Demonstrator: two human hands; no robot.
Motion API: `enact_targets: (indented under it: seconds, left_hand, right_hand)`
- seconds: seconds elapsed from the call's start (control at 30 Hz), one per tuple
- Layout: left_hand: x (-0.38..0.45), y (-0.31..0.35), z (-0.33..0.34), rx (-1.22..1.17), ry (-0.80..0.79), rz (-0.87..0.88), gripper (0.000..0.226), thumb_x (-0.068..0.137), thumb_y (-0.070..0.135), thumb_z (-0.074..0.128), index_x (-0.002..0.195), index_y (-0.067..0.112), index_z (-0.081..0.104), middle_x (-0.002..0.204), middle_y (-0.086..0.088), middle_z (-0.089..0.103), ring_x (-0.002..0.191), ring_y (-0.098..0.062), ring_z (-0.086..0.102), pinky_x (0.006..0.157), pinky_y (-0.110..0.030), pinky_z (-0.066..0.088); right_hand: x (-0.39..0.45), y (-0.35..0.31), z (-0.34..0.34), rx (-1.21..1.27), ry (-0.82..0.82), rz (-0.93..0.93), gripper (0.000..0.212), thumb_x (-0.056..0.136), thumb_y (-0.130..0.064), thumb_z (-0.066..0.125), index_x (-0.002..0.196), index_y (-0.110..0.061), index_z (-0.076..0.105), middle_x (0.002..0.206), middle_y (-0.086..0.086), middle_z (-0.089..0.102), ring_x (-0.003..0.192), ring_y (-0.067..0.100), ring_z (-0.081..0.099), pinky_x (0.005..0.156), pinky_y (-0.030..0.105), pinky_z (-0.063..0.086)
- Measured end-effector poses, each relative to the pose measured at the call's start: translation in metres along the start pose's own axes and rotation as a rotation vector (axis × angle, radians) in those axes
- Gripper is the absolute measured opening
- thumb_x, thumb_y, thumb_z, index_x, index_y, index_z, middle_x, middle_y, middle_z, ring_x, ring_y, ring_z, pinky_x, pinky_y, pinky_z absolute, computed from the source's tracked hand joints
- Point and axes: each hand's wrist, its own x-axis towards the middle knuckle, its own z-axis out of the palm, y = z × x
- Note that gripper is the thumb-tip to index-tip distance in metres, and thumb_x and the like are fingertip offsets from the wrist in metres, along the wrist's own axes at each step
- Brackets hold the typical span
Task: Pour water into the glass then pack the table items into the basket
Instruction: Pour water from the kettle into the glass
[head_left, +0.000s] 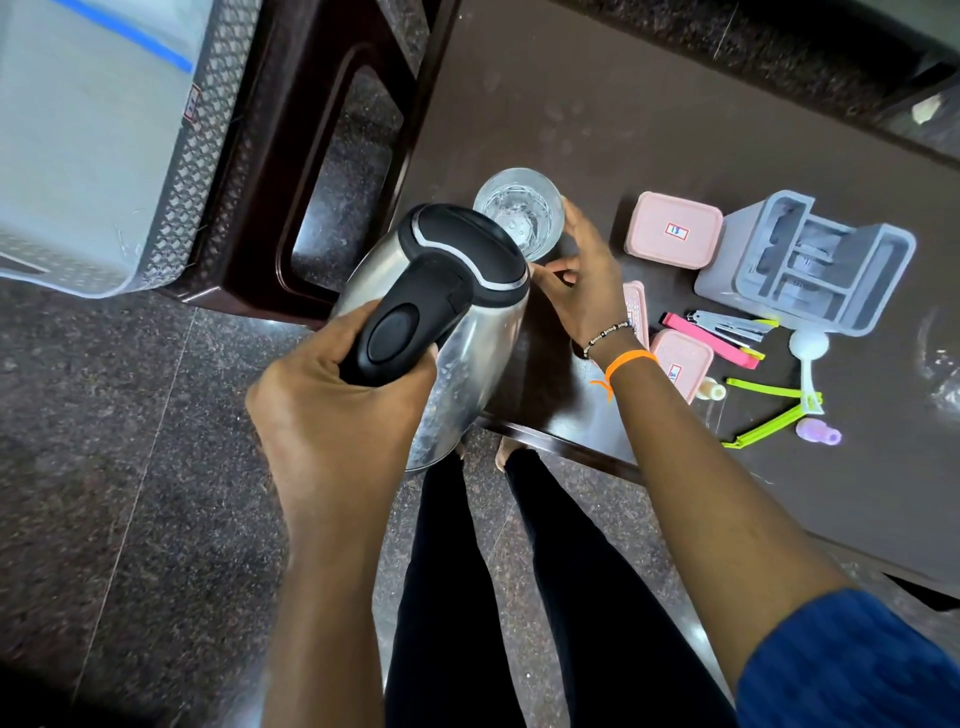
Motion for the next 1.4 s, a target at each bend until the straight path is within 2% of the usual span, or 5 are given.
enact_targets:
  seconds: [0.37,0.67,1.0,1.17,1.4]
  left_hand:
    - [-0.004,-0.006,0.002,0.043,0.017,-0.018,0.014,0.067,0.023,0.072,0.07,0.034,0.065,0.049,0.02,0.052,0.047,0.002,0.042,0.05,-0.015,0.038]
    - [-0.014,-0.003,0.005,-0.02,0.099,-0.117,0.034,0.064,0.021,0.077,0.088,0.041,0.066,0.072,0.026,0.068,0.068,-0.002,0.066,0.072,-0.033,0.058]
    - [-0.013,-0.003,-0.018,-0.202,0.24,-0.29,0.035,0.052,0.018,0.069,0.083,0.036,0.066,0.062,0.017,0.065,0.062,-0.012,0.062,0.07,-0.045,0.059]
    - [-0.004,-0.012,-0.061,-0.385,0.395,-0.362,0.031,0.048,0.014,0.061,0.071,0.035,0.067,0.055,0.019,0.063,0.052,-0.004,0.058,0.06,-0.042,0.06]
    - [0.022,-0.016,-0.141,-0.577,0.496,-0.19,0.028,0.043,0.02,0.062,0.068,0.031,0.067,0.054,0.018,0.061,0.053,0.0,0.052,0.056,-0.047,0.056]
  right_hand:
    - [0.001,0.0,-0.003,0.008,-0.019,0.026,0.072,0.076,-0.012,0.07,0.138,-0.021,0.035,0.138,0.005,0.047,0.085,0.03,0.066,0.083,0.032,0.053]
    - [-0.001,-0.002,-0.006,-0.011,0.003,0.005,0.067,0.079,-0.011,0.068,0.137,-0.019,0.037,0.134,0.004,0.051,0.089,0.024,0.064,0.067,0.004,0.046]
    - [-0.049,-0.027,-0.006,-0.075,0.023,0.106,0.01,0.088,-0.004,0.055,0.091,0.004,0.059,0.081,0.01,0.059,0.058,-0.018,0.053,0.059,0.004,0.039]
    - [-0.061,-0.09,0.026,-0.006,-0.105,0.013,0.009,0.091,-0.009,0.052,0.085,-0.011,0.058,0.079,0.016,0.063,0.07,0.019,0.057,0.068,0.025,0.045]
    - [-0.061,-0.163,0.083,0.064,-0.145,-0.077,0.029,0.087,-0.005,0.049,0.073,-0.029,0.051,0.065,-0.013,0.049,0.051,-0.007,0.047,0.053,0.007,0.036]
